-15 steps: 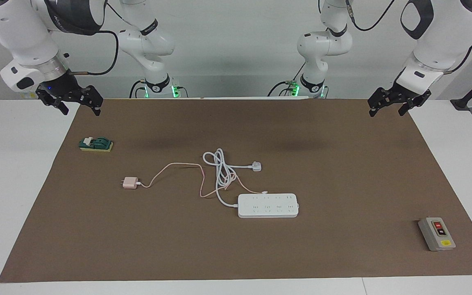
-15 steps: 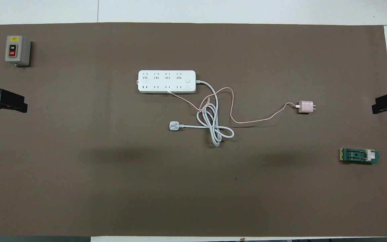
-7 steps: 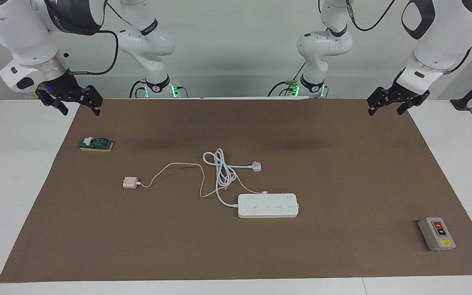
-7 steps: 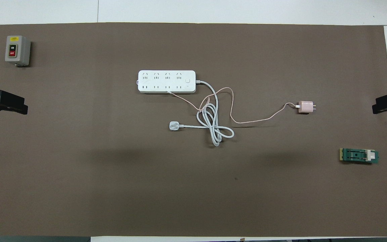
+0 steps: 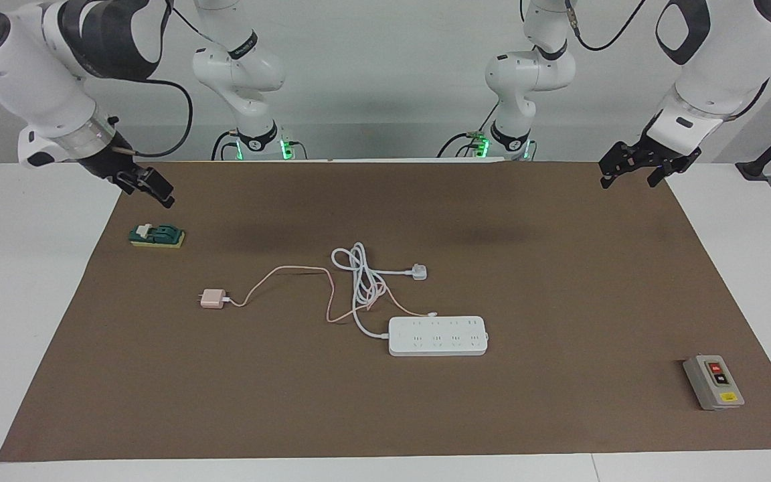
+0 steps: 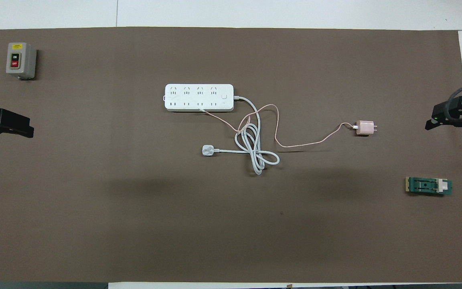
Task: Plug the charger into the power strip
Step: 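Reach the open right gripper down to the pink charger plug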
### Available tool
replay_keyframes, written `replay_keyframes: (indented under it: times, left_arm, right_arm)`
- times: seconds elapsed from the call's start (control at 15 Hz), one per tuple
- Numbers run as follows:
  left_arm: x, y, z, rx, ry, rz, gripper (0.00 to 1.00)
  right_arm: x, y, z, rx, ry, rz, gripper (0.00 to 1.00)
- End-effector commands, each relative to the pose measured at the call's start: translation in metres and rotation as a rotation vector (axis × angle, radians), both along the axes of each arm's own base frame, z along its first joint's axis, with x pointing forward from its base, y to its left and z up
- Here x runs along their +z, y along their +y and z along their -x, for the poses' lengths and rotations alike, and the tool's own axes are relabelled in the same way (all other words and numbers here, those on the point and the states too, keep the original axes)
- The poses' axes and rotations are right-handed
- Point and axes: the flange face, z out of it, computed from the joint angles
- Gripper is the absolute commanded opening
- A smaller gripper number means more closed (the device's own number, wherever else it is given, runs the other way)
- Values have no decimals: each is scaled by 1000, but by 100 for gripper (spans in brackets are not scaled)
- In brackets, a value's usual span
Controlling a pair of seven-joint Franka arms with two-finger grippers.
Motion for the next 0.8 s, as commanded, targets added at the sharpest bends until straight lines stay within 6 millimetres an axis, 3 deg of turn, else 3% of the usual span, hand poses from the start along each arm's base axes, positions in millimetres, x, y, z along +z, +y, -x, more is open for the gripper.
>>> replay_keyframes:
  times: [0.0, 0.33, 0.47, 0.74]
  left_arm:
    - [1, -5, 10, 3, 10, 8, 100]
    - [2, 0, 10, 14, 9, 8, 100]
    - [2, 2, 10, 15, 4, 9, 100]
    - [2, 3, 10, 17, 7, 8, 100]
  right_arm:
    - [-42, -17, -17, -234, 67, -84, 100]
    - [-112, -42, -25, -573, 177, -226, 100]
    - [-155, -61, -29, -654, 252, -287, 100]
    - [-200, -63, -41, -783, 349, -326, 100]
